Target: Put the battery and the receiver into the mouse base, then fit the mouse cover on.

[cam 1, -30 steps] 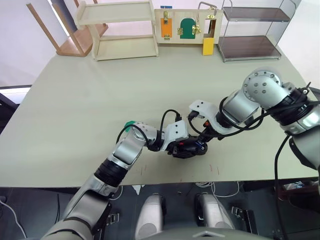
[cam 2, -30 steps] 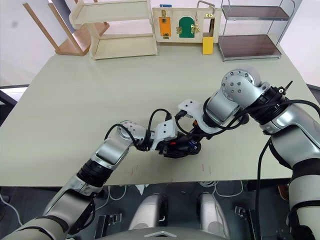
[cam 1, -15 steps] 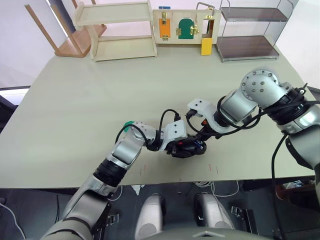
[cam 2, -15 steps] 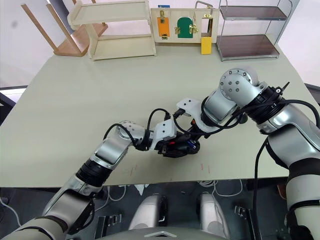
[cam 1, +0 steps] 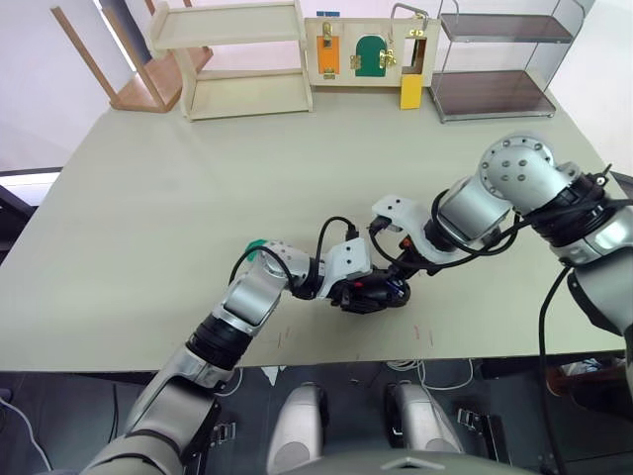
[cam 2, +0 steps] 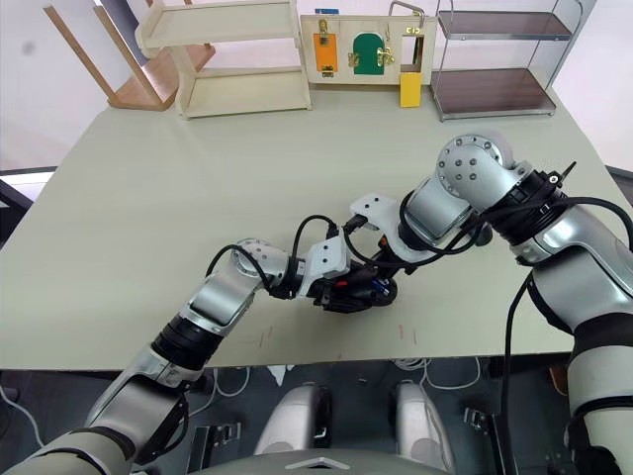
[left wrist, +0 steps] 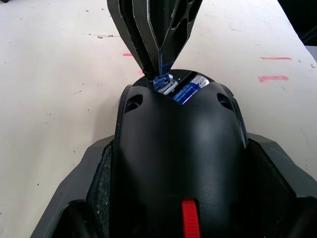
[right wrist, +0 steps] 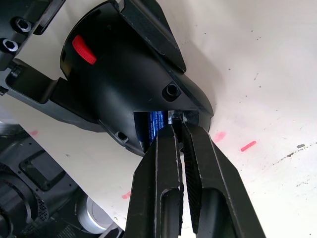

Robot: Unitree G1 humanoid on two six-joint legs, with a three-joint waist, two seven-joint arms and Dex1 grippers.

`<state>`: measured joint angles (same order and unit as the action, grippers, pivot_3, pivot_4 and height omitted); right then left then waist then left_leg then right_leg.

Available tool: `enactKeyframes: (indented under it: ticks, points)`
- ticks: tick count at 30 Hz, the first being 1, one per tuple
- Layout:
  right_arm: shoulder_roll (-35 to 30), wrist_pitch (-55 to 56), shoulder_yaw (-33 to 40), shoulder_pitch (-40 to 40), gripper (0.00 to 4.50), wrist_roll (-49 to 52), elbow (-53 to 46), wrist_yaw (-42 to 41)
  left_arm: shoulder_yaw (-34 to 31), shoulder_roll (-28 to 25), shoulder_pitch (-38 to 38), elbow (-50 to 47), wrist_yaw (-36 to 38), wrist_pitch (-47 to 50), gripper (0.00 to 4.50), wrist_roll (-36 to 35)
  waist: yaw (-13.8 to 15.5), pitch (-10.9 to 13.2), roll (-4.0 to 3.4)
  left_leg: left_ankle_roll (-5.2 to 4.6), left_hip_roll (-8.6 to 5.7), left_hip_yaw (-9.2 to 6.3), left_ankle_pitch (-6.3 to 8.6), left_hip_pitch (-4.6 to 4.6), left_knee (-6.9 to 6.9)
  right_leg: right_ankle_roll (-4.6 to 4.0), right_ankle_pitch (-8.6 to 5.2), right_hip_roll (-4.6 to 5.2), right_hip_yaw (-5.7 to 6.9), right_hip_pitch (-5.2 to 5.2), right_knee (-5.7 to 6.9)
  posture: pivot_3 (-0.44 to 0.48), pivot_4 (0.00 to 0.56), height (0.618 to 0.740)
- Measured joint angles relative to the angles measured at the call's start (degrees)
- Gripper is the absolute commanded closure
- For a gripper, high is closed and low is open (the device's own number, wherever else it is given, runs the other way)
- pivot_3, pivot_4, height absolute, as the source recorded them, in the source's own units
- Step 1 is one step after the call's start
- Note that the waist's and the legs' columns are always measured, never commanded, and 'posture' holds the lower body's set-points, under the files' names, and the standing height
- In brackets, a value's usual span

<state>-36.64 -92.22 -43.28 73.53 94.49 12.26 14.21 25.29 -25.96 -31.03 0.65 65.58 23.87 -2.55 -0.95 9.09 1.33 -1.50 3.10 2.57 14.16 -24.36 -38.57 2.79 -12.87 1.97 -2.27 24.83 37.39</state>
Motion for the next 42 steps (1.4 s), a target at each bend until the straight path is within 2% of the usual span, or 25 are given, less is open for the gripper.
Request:
enactKeyframes:
  ticks: [42]
  points:
    - [-0.1,0.1,-0.3,-1.1,4.50,-1.8,-2.3,-0.1,-0.1,0.2,-0.1,0.1,0.2,0.0,1.56,0.0,0.1,0.0,0.00,0.00,-0.01,-0.04,0.00,-0.07,0.04,0.07,0.05,0.02,0.07,0.01,-0.13,0.000,0.150,0.740]
